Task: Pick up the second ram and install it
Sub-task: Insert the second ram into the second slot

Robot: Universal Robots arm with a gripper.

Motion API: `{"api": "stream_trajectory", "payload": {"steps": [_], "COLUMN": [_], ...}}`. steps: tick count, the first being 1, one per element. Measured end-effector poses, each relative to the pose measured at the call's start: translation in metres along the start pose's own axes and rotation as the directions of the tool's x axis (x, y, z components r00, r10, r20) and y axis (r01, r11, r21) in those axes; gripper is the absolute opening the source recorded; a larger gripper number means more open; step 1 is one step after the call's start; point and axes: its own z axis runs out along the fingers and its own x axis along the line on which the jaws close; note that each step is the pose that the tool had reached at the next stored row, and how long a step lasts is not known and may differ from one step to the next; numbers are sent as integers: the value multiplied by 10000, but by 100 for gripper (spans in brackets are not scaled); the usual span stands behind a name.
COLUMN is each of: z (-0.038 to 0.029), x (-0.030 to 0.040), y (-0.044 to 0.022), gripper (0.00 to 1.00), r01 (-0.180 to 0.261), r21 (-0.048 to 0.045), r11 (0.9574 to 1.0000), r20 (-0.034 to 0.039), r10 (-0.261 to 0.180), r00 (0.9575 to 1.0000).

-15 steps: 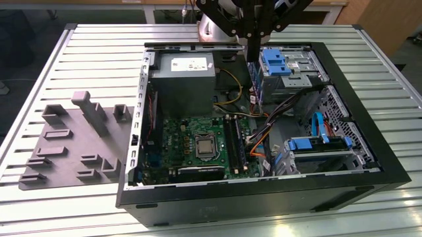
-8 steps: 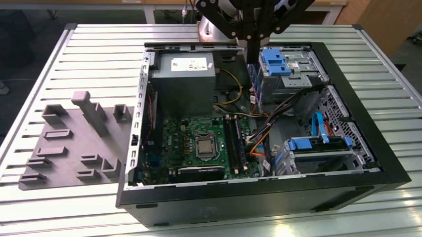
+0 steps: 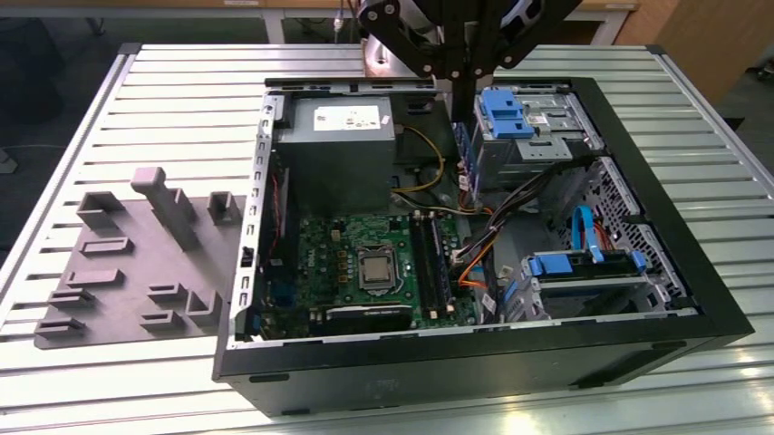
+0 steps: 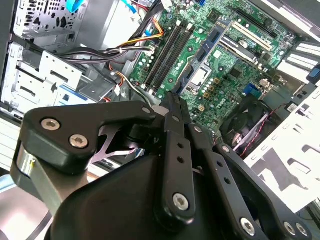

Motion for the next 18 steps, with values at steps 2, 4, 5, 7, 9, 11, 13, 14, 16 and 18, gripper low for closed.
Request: {"api": "stream_trajectory", "payload": {"steps": [2,4,5,7,9,11,13,14,16,18], "z": [6,13,17,24,30,38,48,52,61,70], "x": [0,2,2,3,4,4,6,6,8,9], "y": [0,1,1,1,1,1,1,1,1,1], "gripper": [11,11,11,11,11,11,11,11,11,11], "r01": [1,0,1,1,1,1,1,1,1,1], "r21": [2,3,4,3,4,4,3,3,4,4], "r11": [10000,10000,10000,10000,10000,10000,10000,10000,10000,10000], "r20": [0,-1,-1,-1,-1,-1,0,0,-1,0], "r10": [-1,0,-1,-1,-1,-1,-1,-1,-1,-1], "r00": [10000,10000,10000,10000,10000,10000,10000,10000,10000,10000]}}
